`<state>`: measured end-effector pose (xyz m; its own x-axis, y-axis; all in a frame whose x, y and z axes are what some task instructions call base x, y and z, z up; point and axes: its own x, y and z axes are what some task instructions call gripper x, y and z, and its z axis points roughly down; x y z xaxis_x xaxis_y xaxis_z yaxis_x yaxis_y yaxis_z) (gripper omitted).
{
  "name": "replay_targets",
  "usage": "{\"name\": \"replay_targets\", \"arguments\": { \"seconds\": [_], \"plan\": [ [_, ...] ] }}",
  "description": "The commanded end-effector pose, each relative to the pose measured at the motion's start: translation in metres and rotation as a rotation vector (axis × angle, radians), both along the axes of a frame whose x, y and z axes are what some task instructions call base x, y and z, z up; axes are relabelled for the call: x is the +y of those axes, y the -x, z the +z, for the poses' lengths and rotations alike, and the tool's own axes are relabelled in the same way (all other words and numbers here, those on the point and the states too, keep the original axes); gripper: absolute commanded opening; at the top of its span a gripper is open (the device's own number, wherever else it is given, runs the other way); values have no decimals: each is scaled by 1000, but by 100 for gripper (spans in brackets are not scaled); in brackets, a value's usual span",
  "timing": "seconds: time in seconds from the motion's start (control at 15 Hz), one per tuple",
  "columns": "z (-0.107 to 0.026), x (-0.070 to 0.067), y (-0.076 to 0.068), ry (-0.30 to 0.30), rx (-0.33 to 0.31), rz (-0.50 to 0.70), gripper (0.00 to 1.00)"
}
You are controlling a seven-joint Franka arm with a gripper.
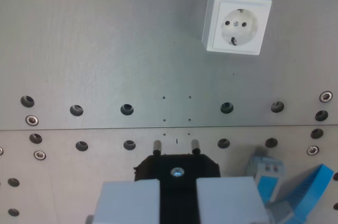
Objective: Move above the white socket
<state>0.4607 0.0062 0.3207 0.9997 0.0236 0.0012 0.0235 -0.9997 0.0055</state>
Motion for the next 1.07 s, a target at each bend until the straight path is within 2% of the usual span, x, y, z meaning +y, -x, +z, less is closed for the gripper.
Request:
{"name": "replay_targets", "arguments": {
  "seconds": [0.07,0.6,1.07],
  "plan": [
    [0,0,0,0,0,0,0],
    [-2,-1,0,0,-2,-4,0],
    [-12,-5,0,3,-28,-14,0]
  ]
}}
